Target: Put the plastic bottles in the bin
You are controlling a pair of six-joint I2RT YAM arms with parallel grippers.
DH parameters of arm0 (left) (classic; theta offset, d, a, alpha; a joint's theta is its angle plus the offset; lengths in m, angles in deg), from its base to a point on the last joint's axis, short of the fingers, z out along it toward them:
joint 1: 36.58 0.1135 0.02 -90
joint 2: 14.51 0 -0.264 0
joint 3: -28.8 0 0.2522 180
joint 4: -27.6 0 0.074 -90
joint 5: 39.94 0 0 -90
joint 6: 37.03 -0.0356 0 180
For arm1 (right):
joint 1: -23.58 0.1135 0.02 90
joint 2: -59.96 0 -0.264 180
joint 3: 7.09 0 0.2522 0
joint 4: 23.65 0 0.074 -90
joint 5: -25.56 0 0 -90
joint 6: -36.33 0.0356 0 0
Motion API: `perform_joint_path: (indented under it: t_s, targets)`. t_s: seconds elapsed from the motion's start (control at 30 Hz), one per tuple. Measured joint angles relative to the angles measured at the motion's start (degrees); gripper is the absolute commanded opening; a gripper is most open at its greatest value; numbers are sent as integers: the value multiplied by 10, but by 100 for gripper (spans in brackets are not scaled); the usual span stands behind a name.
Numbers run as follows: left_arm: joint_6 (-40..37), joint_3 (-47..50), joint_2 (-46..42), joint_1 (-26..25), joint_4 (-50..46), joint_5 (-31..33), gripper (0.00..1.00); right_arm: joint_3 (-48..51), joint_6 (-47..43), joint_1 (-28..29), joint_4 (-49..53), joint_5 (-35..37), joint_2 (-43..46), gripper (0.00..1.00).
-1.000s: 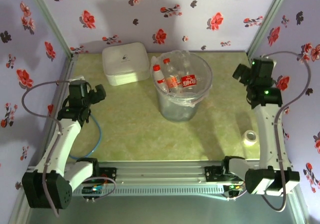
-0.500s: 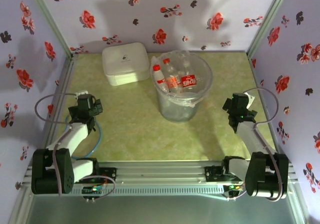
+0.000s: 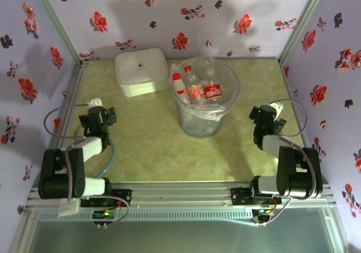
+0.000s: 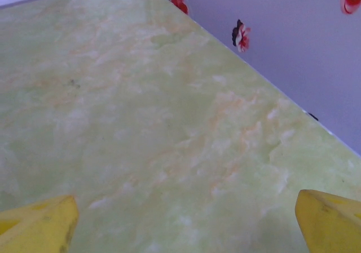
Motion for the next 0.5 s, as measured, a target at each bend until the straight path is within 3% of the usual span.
perform_joint_path:
  t_s: [0.3,0.5]
  targets:
    - [-19,14,7,1,70,-61,100,17,-48,48,-65,7,0,99]
    - [-19,12,77,1,124,-91,100,22,-52,64,-152,6,-57,99]
